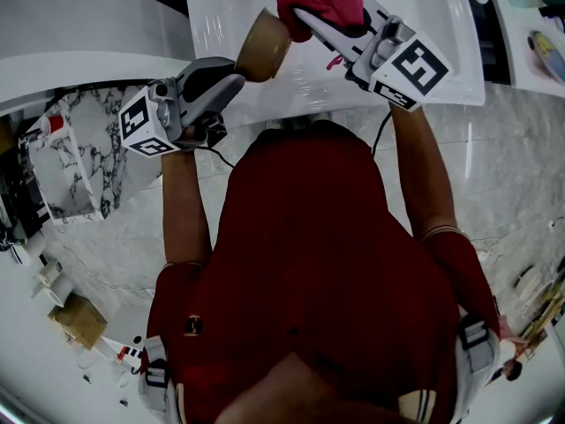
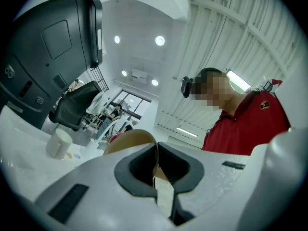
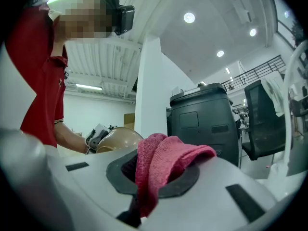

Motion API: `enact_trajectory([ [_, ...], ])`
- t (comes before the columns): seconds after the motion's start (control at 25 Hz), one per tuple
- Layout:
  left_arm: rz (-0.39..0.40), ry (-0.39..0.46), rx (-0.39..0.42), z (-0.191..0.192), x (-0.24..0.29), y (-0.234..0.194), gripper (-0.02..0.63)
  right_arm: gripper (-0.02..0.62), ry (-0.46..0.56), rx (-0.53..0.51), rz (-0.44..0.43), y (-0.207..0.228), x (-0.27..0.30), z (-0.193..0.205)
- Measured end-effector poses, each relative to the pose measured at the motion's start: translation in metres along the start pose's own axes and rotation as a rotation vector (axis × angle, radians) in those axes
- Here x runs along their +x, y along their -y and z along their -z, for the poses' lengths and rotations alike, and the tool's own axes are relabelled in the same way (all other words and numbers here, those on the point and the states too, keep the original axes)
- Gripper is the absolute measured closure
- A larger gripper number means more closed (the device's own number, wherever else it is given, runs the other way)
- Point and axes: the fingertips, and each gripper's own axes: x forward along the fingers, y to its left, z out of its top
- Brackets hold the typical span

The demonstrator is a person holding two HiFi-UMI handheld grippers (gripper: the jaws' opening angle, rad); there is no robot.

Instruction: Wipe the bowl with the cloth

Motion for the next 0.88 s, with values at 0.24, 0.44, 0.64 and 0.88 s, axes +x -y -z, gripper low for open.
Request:
enact_trajectory([
  [0.24,0.029,0.042,-0.001,-0.010,0.000,0.004,0.586,0.566,-0.003,0.044,-0.025,-0.003,0.000,0.010],
  [0.44,0.043,0.065,-0.004,-0.015,0.000,0.007,0.586,0.566,-0.004,0.062,-0.050,-0.009,0.002,0.016],
  [0.64,0.045,0.114,-0.014,-0.022,-0.003,0.007,0.586,0.566,0.004,0.084,-0.074,-0.016,0.003,0.021],
  [0.88,0.044,0.163,-0.021,-0.029,-0.005,0.006,0.586,0.566,0.002,0.095,-0.095,-0.025,0.006,0.027],
])
